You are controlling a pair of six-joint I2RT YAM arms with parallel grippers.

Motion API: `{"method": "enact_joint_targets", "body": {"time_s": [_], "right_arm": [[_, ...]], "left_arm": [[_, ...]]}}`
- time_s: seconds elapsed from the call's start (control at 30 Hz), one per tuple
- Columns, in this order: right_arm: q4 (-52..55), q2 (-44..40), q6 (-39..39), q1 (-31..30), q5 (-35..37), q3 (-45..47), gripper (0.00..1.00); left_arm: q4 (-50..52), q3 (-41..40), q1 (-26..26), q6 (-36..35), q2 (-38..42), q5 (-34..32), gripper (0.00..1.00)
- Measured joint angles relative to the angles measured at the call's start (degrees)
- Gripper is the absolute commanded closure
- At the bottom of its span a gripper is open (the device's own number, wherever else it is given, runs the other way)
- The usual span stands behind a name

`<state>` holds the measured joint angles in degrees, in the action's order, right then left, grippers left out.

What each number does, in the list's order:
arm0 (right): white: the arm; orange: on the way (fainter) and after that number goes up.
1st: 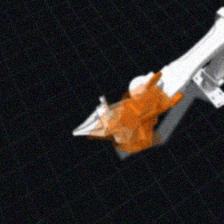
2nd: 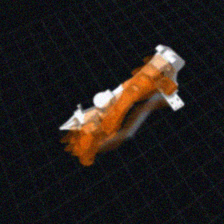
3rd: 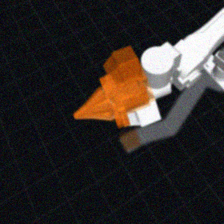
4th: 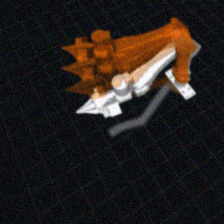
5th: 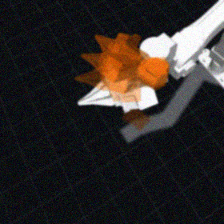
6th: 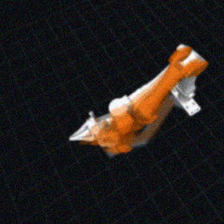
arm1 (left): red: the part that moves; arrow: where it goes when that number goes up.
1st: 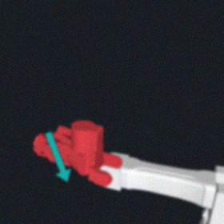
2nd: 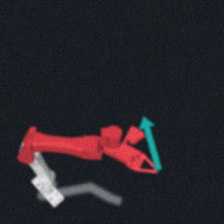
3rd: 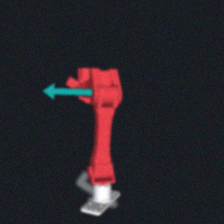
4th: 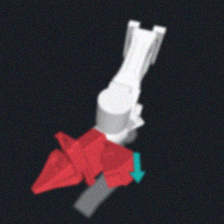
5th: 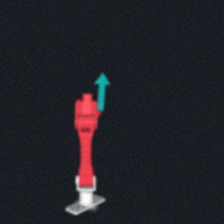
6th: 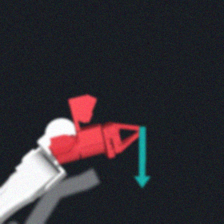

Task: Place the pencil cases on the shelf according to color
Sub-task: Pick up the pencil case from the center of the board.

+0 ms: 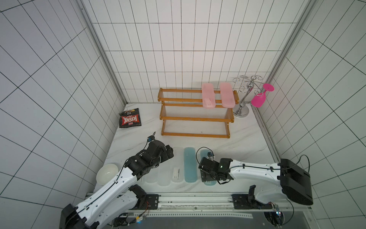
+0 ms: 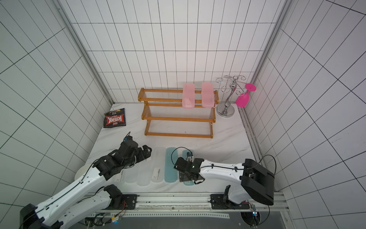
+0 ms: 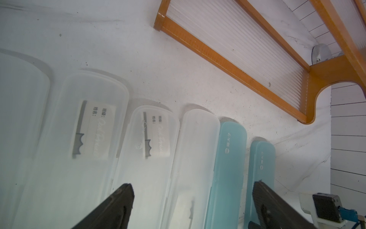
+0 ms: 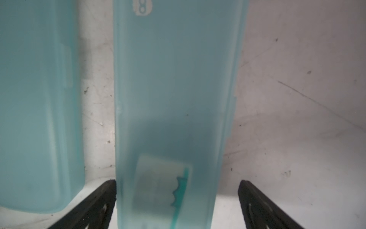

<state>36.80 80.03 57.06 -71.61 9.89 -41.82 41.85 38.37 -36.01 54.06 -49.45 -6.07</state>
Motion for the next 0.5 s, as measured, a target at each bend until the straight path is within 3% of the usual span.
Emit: {"method": "enact_joint_targets", "body": {"time_s": [0.33, 0.5], "right_arm": [[4.85, -16.81, -2.54, 0.83, 0.83, 2.67, 0.01], [4.33, -18.47, -2.29, 0.35, -1.2, 3.78, 0.01]], "left_arm": [[4.37, 8.57, -5.62, 1.49, -2.93, -1.84, 0.02], [6.08, 8.66, -5.62, 2.95, -2.36, -4.24, 0.02]]}}
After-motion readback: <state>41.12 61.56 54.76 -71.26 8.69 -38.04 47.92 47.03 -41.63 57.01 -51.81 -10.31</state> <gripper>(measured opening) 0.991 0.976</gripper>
